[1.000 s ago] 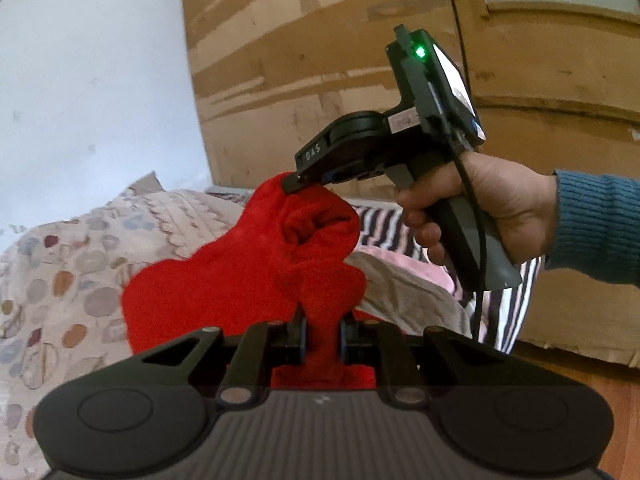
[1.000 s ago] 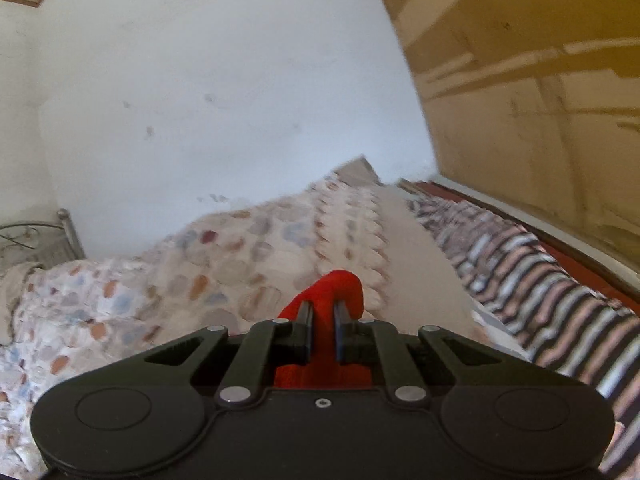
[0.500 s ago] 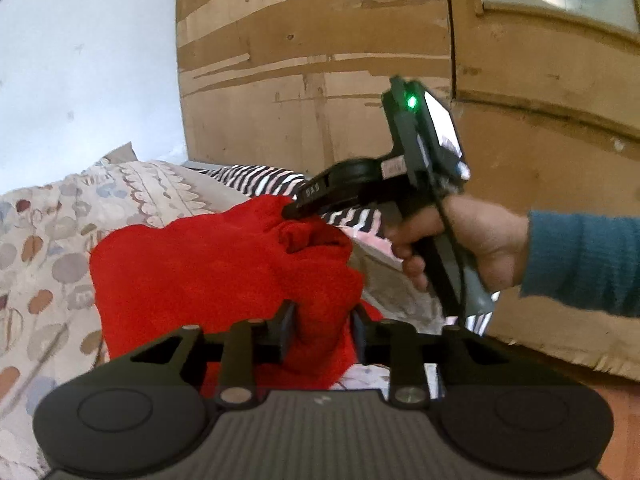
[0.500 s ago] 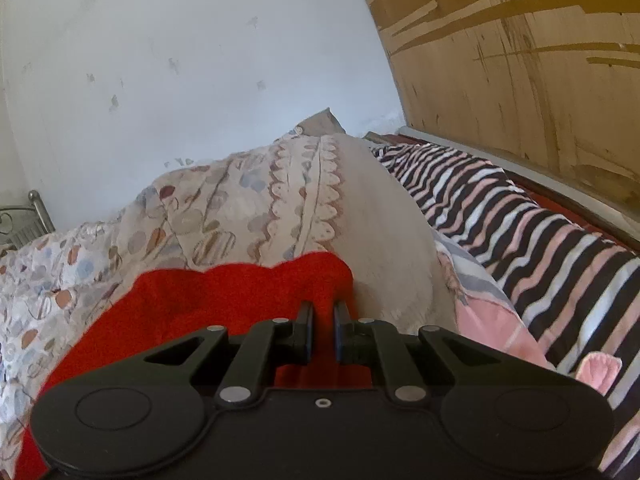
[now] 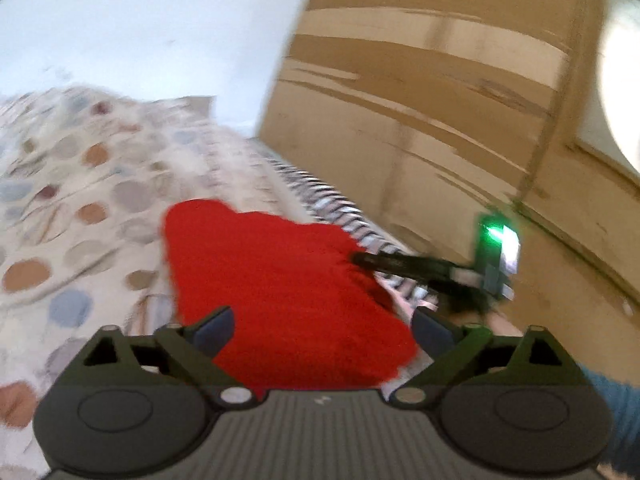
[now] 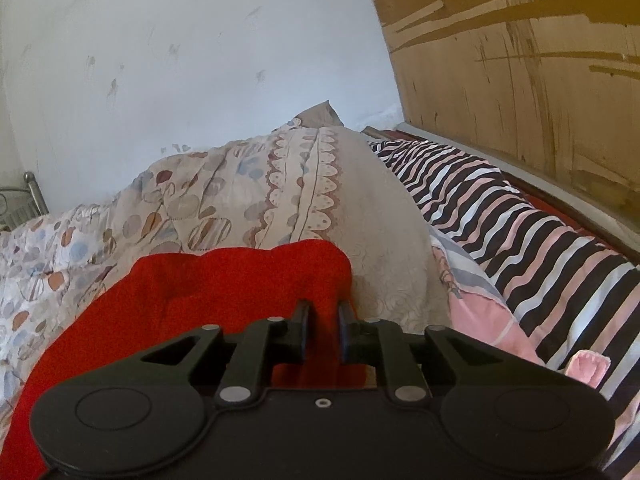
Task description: Fold small clothes
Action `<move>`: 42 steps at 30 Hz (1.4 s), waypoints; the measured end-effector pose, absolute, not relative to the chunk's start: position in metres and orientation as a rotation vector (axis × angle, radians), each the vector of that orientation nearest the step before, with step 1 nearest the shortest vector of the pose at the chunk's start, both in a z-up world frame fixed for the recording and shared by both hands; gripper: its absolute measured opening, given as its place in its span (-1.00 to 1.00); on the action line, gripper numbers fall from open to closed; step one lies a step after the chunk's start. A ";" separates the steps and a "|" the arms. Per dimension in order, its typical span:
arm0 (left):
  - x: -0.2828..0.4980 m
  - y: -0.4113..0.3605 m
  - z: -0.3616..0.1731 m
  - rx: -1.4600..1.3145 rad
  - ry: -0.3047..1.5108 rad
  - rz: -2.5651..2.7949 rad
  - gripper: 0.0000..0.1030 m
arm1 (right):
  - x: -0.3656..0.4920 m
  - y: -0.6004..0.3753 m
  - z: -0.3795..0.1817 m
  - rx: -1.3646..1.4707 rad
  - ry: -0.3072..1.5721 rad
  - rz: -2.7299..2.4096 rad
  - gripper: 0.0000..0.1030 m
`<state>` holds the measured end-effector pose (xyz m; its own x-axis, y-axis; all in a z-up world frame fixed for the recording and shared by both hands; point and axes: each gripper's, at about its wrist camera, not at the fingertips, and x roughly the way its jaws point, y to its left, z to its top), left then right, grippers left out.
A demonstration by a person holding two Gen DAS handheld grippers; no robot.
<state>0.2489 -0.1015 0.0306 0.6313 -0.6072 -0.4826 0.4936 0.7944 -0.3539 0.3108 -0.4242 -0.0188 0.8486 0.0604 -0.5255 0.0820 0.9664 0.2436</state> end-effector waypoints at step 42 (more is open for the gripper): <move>0.313 -0.071 -0.019 -0.296 0.768 -0.402 0.99 | 0.190 -0.367 -0.052 0.268 0.545 0.073 0.99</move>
